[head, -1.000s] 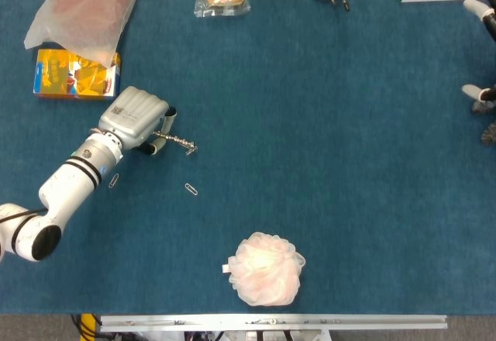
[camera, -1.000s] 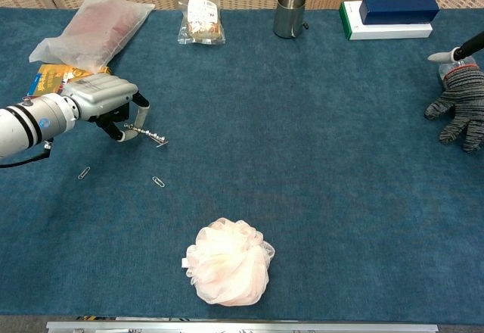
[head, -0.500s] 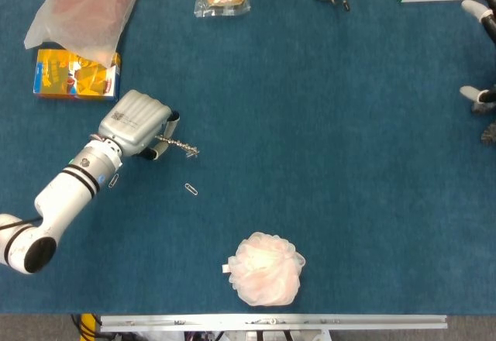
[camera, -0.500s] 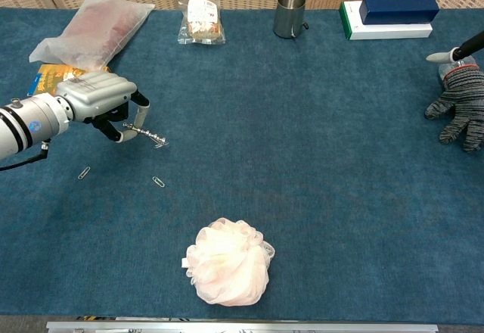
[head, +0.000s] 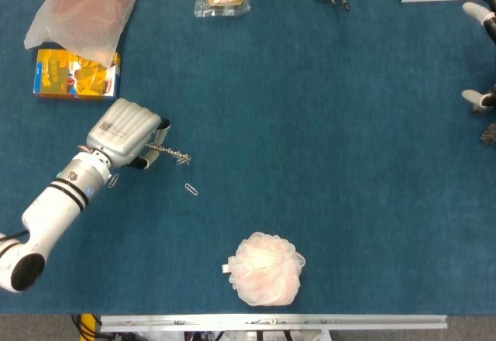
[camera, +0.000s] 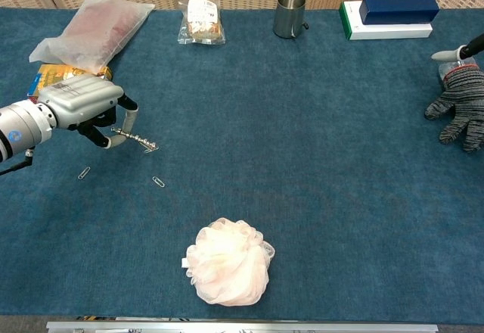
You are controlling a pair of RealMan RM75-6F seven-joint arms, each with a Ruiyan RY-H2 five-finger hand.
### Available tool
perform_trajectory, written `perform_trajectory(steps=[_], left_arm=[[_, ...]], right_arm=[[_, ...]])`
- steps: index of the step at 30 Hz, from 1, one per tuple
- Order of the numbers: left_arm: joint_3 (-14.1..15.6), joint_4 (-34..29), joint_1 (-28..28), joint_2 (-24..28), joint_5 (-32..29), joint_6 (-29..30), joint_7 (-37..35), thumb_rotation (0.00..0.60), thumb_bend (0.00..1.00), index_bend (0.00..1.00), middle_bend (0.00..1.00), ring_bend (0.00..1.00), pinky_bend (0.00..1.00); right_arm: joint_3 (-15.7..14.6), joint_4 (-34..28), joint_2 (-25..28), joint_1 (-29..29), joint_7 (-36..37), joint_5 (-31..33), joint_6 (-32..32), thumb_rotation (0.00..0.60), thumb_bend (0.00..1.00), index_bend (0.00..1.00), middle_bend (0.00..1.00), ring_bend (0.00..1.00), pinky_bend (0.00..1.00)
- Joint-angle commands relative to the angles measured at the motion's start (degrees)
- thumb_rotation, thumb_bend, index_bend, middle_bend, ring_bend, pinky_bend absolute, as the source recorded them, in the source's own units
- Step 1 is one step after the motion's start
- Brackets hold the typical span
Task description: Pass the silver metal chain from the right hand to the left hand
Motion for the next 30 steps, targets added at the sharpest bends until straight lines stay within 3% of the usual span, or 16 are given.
perform_trajectory(steps=[1, 12, 30], left_arm=[[0.46, -0.95, 0.60, 0.48, 0.38, 0.63, 0.34, 0.600, 0.36, 0.56, 1.00, 1.00, 1.00], [2.12, -4.70, 2.22, 0.93, 3.13, 1.86, 0.13, 0.600, 0.37, 0.56, 1.00, 1.00, 1.00], [2.68, -3.28, 3.28, -1.00, 3.19, 1.19, -0.31, 0.600, 0.37, 0.56, 1.00, 1.00, 1.00]], right_arm=[[0.05, -0.12, 0.19, -0.15, -0.07, 0.08, 0.20, 0.600, 0.00, 0.13, 0.03, 0.00, 0.03], [0.15, -0.36, 0.77, -0.71, 0.06, 0.39, 0.75, 0.600, 0.00, 0.13, 0.03, 0.00, 0.03], [0.16, -0.88, 1.29, -1.43, -0.05, 0.58, 1.36, 0.600, 0.00, 0.13, 0.03, 0.00, 0.03]])
